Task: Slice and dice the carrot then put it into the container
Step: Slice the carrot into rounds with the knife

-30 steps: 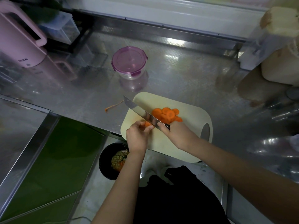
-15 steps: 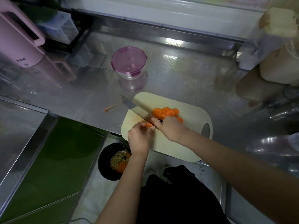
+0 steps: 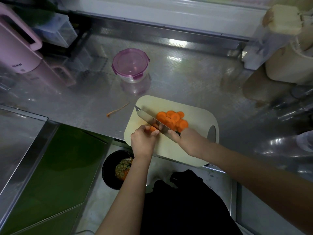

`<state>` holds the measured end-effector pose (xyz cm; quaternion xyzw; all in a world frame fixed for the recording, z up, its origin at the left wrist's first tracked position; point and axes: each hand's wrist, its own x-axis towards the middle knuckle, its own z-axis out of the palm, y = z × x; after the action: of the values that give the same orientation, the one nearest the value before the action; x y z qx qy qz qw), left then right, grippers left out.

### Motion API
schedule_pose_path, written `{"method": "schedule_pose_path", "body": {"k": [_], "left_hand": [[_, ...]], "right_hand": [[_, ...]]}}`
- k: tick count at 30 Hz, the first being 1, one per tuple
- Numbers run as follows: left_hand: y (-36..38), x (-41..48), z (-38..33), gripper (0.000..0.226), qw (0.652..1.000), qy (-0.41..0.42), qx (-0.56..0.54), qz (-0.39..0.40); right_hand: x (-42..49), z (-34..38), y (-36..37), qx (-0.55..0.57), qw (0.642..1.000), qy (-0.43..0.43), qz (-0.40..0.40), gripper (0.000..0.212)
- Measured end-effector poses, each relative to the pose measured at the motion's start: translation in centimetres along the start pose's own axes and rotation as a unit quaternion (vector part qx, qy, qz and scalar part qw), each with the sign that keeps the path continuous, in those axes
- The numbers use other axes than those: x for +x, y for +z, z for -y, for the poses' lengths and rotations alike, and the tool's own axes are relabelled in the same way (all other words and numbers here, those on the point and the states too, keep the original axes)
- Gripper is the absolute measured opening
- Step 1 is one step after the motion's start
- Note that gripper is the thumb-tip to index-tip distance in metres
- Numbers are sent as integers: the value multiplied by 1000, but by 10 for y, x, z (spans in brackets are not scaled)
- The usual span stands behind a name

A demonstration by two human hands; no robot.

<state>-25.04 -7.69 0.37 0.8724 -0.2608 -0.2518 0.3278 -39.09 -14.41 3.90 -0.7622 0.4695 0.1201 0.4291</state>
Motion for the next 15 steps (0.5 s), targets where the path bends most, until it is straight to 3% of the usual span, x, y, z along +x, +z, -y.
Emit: {"method": "schedule_pose_path", "body": {"k": [7,12,15], "left_hand": [[-1,2,0,20,1000,17,2,14],[-2,3,-1,15,1000,19,-10,18],[-3,3,-2,15,999,21,-14,19]], "right_hand": [[23,17,15,-8,995,-80,-52,43],[40,27,12,21,999,13,-26,49],[48,30,17,0,1000,6,-24,44]]}}
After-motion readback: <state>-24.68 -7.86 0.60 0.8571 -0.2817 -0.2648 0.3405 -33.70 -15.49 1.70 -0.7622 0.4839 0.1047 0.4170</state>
